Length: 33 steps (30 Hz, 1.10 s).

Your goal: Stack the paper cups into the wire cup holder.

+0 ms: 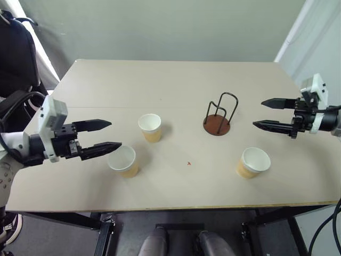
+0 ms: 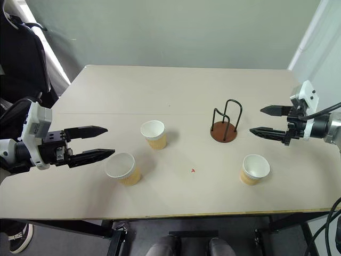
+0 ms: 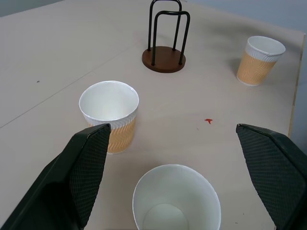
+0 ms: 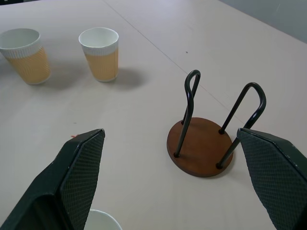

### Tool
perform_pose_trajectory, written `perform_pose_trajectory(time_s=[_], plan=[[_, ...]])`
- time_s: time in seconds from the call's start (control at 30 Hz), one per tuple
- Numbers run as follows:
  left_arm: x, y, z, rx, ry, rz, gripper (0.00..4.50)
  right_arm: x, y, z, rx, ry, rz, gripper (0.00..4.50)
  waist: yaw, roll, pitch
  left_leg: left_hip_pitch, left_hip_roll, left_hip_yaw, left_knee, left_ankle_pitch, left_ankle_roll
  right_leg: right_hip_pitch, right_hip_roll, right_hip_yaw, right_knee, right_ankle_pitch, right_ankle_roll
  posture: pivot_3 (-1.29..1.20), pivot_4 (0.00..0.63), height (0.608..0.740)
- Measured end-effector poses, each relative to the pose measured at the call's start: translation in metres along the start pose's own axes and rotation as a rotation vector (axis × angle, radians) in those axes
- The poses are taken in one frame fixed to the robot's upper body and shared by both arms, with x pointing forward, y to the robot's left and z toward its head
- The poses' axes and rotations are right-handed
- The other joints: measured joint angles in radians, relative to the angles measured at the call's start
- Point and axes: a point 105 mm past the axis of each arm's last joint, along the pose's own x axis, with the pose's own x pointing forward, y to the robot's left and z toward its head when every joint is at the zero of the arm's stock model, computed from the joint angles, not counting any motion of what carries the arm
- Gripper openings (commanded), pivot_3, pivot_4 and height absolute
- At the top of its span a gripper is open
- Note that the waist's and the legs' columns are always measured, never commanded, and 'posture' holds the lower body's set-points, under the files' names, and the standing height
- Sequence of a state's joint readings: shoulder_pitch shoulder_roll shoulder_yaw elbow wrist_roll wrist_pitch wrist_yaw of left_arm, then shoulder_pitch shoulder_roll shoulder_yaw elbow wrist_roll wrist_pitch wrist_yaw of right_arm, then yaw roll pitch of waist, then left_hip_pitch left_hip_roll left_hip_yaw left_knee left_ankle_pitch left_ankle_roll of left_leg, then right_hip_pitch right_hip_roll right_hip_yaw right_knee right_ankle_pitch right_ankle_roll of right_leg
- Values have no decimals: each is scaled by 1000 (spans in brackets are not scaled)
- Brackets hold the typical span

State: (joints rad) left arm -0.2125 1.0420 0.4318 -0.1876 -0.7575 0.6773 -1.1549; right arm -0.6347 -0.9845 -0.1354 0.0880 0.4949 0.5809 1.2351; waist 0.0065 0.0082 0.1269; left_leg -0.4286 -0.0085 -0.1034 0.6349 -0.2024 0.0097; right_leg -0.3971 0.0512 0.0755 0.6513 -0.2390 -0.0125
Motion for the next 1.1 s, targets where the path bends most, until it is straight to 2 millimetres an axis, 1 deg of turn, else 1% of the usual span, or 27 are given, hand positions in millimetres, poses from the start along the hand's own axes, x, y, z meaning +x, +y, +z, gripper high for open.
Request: perform_pose_trajectory(time_s=[0.3,0.4,0.53,0.57,0.7,0.77,0.83,0.93,1.03,1.1], plan=[[0,0,0,0,0,1,4486,1,-2,0,14,5,-13,4500,0,0,0,0,0,0,0,0,0,0,0,0,0,0,0,0,150,740],[0,0,0,0,0,2,4486,5,-8,1,8,12,-46,4500,-1,0,0,1,0,0,0,0,0,0,0,0,1,0,0,0,150,740],[0,0,0,1,1,3,4486,25,-17,4,18,4,-112,4500,-4,0,0,3,0,1,0,0,0,0,0,1,4,0,0,0,150,740],[0,0,0,1,1,3,4486,33,-17,3,26,12,-112,4500,-5,0,0,4,0,1,0,0,0,0,0,1,5,0,0,0,150,740],[3,-2,-2,-2,-3,-5,4486,77,-4,-8,80,70,-79,4500,-9,0,0,5,1,1,0,1,-1,-1,1,2,8,0,-1,0,150,740],[4,-2,-4,-10,-2,-6,4486,87,-1,-16,110,101,-79,4500,-6,0,0,3,1,1,0,1,-1,-2,1,2,9,-1,-1,0,150,740],[4,-2,-7,-20,0,-2,4486,92,-2,-19,115,125,-95,4500,-2,0,0,1,1,1,0,1,-1,-4,1,2,9,-1,-1,0,150,740],[5,-4,-7,-16,1,2,4486,93,-6,-21,113,143,-127,4500,-1,0,0,0,1,1,0,1,-1,-5,1,2,9,-1,-1,0,150,740],[7,-7,-5,0,3,-7,4486,97,-9,-23,128,147,-139,4500,-3,0,0,1,1,2,0,1,-1,-5,1,2,10,-1,-2,0,150,740],[7,-7,-7,-7,9,1,4486,99,-10,-25,140,151,-145,4500,-4,0,0,2,1,2,-1,2,-2,-5,1,2,11,-1,-2,0,150,740]])
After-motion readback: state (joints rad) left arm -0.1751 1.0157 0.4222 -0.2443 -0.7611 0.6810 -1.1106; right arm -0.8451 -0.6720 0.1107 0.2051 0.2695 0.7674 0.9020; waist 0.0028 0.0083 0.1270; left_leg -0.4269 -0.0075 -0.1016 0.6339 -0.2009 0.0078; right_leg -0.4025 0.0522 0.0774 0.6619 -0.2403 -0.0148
